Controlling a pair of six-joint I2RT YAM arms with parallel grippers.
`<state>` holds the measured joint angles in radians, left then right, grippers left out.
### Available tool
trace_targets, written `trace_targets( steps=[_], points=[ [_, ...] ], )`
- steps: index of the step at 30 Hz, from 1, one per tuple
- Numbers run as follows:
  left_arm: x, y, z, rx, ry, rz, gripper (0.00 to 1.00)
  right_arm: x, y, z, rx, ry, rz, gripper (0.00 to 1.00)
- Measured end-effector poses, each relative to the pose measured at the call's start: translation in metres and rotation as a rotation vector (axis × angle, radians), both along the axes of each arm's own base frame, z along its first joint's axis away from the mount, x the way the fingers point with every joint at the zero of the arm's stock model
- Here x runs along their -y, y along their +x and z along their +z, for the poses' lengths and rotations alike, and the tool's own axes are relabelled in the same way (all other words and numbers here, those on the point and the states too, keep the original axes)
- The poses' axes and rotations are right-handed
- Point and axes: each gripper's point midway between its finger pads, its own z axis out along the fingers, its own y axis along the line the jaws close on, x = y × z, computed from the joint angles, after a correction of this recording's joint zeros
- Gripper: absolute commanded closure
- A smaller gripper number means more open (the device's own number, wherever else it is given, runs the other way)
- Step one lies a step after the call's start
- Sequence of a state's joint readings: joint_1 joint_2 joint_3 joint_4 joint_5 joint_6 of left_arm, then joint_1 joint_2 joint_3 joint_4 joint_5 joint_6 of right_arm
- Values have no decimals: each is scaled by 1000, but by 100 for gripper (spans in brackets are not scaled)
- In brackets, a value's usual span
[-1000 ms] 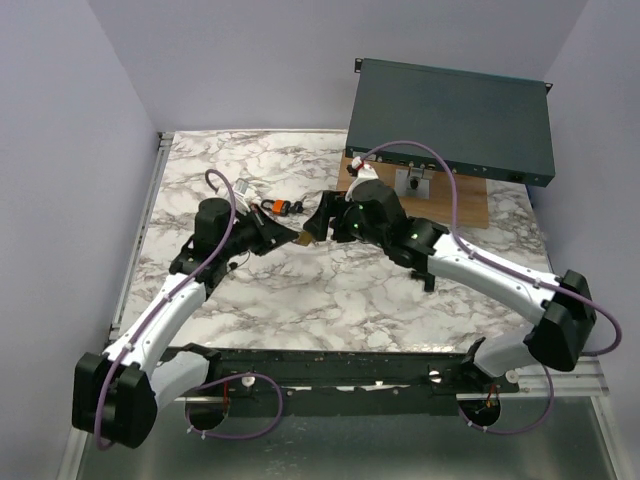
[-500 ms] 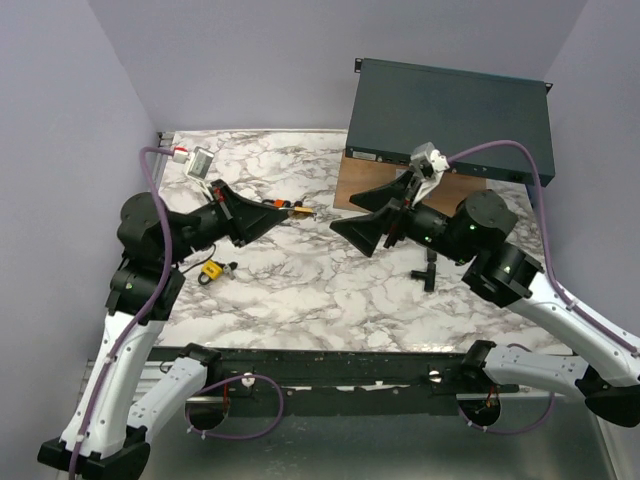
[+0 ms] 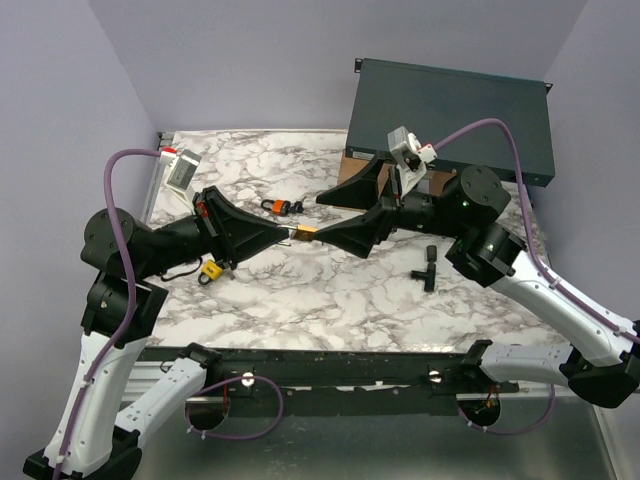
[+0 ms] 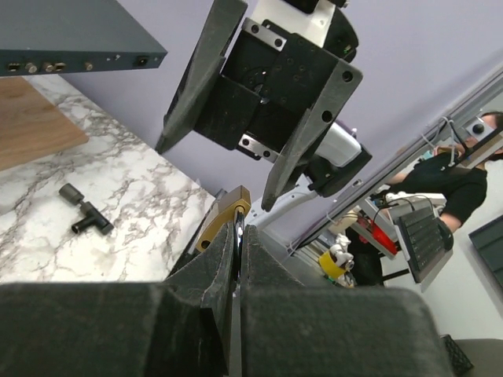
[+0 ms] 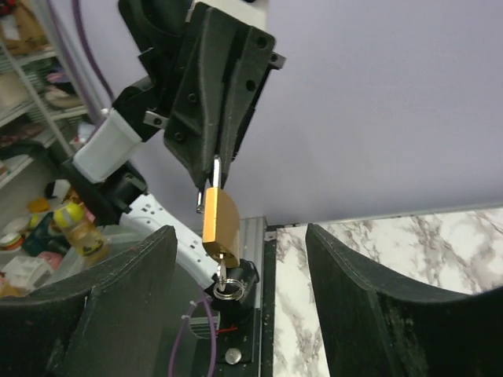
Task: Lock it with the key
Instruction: Pick up the lock from the center of the board.
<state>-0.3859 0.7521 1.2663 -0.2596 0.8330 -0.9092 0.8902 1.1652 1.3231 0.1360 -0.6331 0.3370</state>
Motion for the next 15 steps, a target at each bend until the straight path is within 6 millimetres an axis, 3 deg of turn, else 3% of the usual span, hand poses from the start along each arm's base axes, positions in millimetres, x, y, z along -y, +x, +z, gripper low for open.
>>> trace_targets(
  steps=[9, 15],
  points=[
    [2, -9, 11, 3, -27, -31, 100, 3, -28, 17, 17, 62, 152, 45],
    [5, -11, 13, -3, -34, -48, 100, 0, -33, 13, -2, 67, 180, 50]
  ],
)
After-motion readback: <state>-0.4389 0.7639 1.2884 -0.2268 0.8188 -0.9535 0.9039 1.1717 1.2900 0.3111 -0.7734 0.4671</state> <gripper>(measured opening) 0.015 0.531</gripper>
